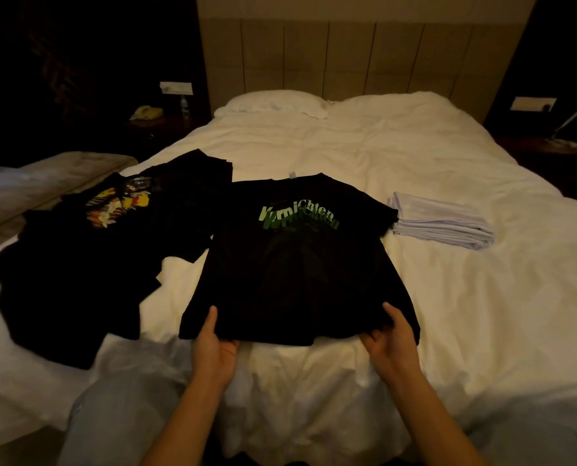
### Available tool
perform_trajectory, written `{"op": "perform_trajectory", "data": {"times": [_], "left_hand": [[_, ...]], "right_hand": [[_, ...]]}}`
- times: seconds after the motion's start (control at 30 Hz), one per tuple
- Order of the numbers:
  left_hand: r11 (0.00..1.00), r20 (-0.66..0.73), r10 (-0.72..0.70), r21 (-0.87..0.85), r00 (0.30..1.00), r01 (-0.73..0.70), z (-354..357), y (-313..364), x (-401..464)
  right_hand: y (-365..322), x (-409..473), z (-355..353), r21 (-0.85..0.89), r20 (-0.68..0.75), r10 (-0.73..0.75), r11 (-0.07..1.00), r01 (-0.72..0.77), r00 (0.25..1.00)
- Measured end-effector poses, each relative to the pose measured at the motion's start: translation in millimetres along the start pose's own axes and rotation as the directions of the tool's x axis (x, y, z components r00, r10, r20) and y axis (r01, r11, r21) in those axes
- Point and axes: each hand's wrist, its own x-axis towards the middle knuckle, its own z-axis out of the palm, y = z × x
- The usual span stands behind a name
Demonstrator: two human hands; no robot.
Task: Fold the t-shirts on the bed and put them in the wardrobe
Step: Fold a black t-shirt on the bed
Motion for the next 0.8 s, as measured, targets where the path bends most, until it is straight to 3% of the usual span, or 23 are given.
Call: {"op": "perform_trajectory", "data": {"times": [0.17,0.43,0.63,0.8], "left_hand": [[0.994,-0.039,0.099,0.060,0.994,-0.097,1.6,14.0,-3.1],[0.991,-0.021,0.125,0.056,0.992,-0.123,-1.9,36.8,-13.5],[0.994,-0.136,0.062,0.103,0.989,-0.048,-19.4,21.7,-21.7],[0.998,-0.101,0.026,0.066,0.995,-0.020,-26.0,15.4,-23.8]], "right_hand": [[-5.3,15.4,-5.0,-0.056,-0.143,-0.087,0.995,0.079,0.986],[-29.5,10.3,-22.5,-0.073,-0.109,-0.295,0.955,0.288,0.949],[-4.6,7.3,-47.8,-0.034,-0.235,-0.206,0.978,0.204,0.950],[-3.4,1.9,-46.6,-0.044,-0.208,-0.155,0.988,0.149,0.966]]}}
